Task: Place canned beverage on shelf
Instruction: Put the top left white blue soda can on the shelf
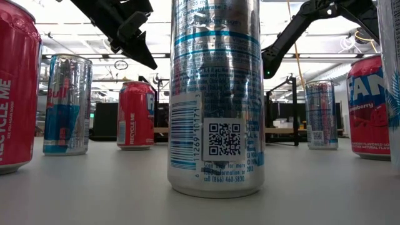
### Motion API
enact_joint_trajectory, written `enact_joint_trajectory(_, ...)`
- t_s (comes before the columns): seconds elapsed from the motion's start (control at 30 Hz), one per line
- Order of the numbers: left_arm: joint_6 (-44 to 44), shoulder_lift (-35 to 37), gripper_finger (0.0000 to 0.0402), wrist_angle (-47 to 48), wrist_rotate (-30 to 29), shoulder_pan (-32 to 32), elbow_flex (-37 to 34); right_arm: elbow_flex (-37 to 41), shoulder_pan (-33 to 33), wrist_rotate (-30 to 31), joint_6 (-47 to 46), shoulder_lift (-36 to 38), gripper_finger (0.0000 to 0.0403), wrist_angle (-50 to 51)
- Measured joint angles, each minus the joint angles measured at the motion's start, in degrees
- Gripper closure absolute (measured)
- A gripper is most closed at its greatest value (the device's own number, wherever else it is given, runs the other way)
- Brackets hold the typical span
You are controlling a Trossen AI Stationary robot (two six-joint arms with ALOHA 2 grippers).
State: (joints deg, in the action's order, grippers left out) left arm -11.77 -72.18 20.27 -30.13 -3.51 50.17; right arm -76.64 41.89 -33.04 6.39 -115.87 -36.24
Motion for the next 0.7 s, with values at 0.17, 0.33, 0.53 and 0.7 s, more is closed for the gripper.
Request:
enact_joint_trajectory(0.17,0.0,0.0,0.0396,0.0,0.0,0.0,0.0,0.0,0.0,0.2,-0.2,0.0,0.0126,-0.1)
enact_joint_trajectory(0.33,0.0,0.0,0.0396,0.0,0.0,0.0,0.0,0.0,0.0,0.2,-1.9,0.6,0.0126,-0.8)
enact_joint_trajectory(0.53,0.0,0.0,0.0396,0.0,0.0,0.0,0.0,0.0,0.0,0.3,-2.7,2.9,0.0126,-0.3)
enact_joint_trajectory(0.7,0.0,0.0,0.0396,0.0,0.0,0.0,0.0,0.0,-0.3,0.5,-2.3,5.8,0.0126,2.4)
